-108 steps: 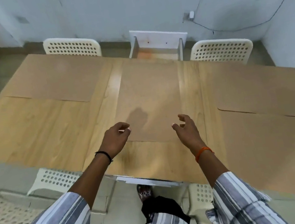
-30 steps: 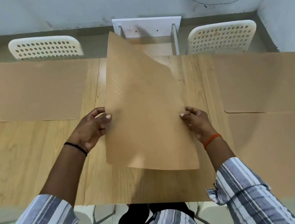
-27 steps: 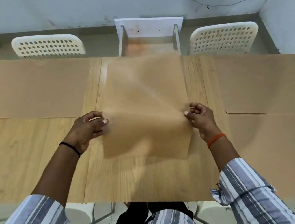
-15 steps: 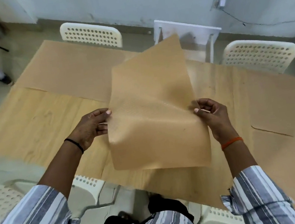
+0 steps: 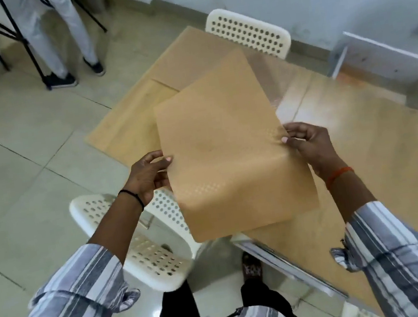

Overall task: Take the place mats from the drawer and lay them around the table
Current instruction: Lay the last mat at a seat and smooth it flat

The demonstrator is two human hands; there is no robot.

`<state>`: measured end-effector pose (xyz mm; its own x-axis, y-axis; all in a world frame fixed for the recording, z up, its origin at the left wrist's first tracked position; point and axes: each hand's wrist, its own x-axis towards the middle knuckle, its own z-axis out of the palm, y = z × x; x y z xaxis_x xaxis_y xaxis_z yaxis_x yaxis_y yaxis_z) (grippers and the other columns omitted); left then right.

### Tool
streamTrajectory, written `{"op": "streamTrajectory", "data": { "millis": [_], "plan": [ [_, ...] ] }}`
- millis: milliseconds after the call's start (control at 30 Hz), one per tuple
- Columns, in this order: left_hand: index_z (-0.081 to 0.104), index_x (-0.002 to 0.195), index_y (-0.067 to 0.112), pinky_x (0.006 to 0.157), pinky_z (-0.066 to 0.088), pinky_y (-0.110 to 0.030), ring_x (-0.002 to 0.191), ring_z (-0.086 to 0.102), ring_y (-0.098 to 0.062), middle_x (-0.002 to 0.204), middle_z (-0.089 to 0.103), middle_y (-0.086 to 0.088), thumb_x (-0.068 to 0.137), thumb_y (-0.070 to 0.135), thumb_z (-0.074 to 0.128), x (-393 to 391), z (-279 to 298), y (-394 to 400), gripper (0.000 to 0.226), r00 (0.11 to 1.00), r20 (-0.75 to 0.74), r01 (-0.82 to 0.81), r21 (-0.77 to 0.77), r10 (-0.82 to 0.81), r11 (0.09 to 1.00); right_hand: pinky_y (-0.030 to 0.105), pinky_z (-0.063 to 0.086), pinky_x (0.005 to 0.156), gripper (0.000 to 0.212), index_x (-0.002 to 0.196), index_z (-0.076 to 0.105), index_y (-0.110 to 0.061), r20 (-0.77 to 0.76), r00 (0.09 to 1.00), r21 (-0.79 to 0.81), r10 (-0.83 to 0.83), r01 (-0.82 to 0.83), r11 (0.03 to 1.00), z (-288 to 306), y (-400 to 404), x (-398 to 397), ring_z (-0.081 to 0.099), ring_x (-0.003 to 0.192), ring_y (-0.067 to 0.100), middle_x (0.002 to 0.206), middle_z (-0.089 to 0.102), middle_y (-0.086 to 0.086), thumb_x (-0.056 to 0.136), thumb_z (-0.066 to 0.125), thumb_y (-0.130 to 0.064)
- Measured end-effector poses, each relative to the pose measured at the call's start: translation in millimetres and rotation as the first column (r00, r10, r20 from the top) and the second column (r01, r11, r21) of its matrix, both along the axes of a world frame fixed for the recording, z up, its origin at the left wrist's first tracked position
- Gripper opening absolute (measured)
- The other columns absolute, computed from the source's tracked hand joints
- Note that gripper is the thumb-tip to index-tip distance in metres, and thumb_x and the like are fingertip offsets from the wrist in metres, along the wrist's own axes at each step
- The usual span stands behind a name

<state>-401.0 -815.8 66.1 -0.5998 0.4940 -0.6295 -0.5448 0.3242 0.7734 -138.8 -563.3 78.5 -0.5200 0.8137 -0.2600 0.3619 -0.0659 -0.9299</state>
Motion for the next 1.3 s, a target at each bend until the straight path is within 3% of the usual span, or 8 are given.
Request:
{"op": "streamTrajectory", "data": {
  "millis": [200, 400, 767, 900, 1000, 1167, 1233, 1300],
  "plan": [
    [0.052, 0.081, 0.020, 0.048, 0.049, -0.022, 0.056, 0.053, -0.017, 0.075, 0.061, -0.007, 0.086, 0.001, 0.067, -55, -32, -45, 0.024, 0.983, 0.023, -0.180, -0.055, 0.182, 0.982, 0.009, 0.045, 0.079, 0.038, 0.122, 0.066, -0.007, 0.321, 0.945, 0.214, 0.067, -0.141, 0.967, -18, -30, -118, 0.061, 0.092, 0.017, 0.109, 0.068, 0.012, 0.085, 0.069, -0.003],
    [0.052, 0.081, 0.015, 0.049, 0.056, -0.027, 0.059, 0.062, -0.021, 0.084, 0.065, -0.013, 0.090, -0.009, 0.054, -76, -55, -68, 0.025, 0.960, 0.126, -0.234, -0.130, 0.250, 0.964, 0.049, 0.031, 0.114, 0.072, 0.152, 0.030, -0.013, 0.759, 0.630, 0.176, 0.162, -0.438, 0.881, -49, -74, -177, 0.026, 0.145, 0.033, 0.157, 0.032, 0.012, 0.089, 0.063, -0.022],
    [0.054, 0.106, 0.013, 0.055, 0.054, -0.027, 0.070, 0.062, -0.019, 0.092, 0.062, -0.007, 0.095, 0.005, 0.056, -43, -60, -42, 0.014, 0.874, 0.208, -0.401, -0.203, 0.439, 0.893, 0.057, 0.020, 0.118, 0.102, 0.155, 0.014, -0.020, 0.769, 0.586, 0.223, 0.255, -0.620, 0.753, -54, -238, -181, 0.007, 0.151, 0.031, 0.164, 0.006, 0.006, 0.077, 0.071, -0.056],
    [0.059, 0.108, 0.006, 0.063, 0.058, -0.035, 0.087, 0.067, -0.028, 0.108, 0.065, -0.014, 0.094, 0.007, 0.052, -31, -64, -42, 0.015, 0.947, 0.145, -0.245, -0.246, 0.286, 0.938, 0.064, 0.015, 0.117, 0.102, 0.156, 0.004, -0.017, 0.818, 0.542, 0.193, 0.191, -0.572, 0.797, -73, -260, -162, 0.000, 0.151, 0.036, 0.164, -0.006, 0.009, 0.082, 0.071, -0.039],
    [0.061, 0.087, 0.017, 0.065, 0.057, -0.032, 0.084, 0.067, -0.023, 0.098, 0.069, -0.006, 0.090, 0.010, 0.050, -28, -57, -61, 0.013, 0.963, -0.259, -0.026, -0.376, -0.078, 0.926, 0.064, 0.016, 0.117, 0.089, 0.156, 0.006, -0.015, 0.814, 0.554, 0.212, 0.172, -0.559, 0.801, -78, -257, -152, -0.001, 0.152, 0.036, 0.165, -0.006, 0.010, 0.086, 0.061, -0.015],
    [0.064, 0.110, 0.015, 0.082, 0.050, -0.030, 0.101, 0.060, -0.019, 0.111, 0.063, -0.001, 0.083, 0.011, 0.063, -66, -63, -83, 0.027, 0.191, -0.811, 0.360, -0.466, -0.553, 0.808, 0.062, 0.012, 0.119, 0.087, 0.157, 0.007, -0.020, 0.793, 0.580, 0.232, 0.186, -0.571, 0.787, -81, -242, -150, -0.005, 0.152, 0.033, 0.165, -0.009, 0.006, 0.087, 0.058, -0.007],
    [0.057, 0.129, 0.013, 0.101, 0.044, -0.042, 0.128, 0.049, -0.027, 0.137, 0.053, -0.007, 0.079, 0.018, 0.071, -98, -78, -74, 0.052, -0.184, -0.748, 0.465, -0.638, -0.638, 0.614, 0.060, 0.010, 0.120, 0.089, 0.157, 0.008, -0.025, 0.785, 0.590, 0.239, 0.189, -0.569, 0.787, -87, -236, -156, -0.005, 0.152, 0.031, 0.166, -0.008, 0.003, 0.087, 0.060, -0.006],
    [0.044, 0.143, 0.019, 0.111, 0.033, -0.047, 0.143, 0.030, -0.030, 0.155, 0.035, -0.005, 0.080, 0.029, 0.073, -126, -82, -62, 0.069, -0.350, -0.612, 0.498, -0.763, -0.709, 0.412, 0.058, 0.010, 0.120, 0.092, 0.156, 0.011, -0.029, 0.780, 0.601, 0.253, 0.175, -0.558, 0.790, -91, -233, -160, -0.002, 0.153, 0.029, 0.166, -0.005, 0.000, 0.084, 0.064, -0.005]
  ]
}}
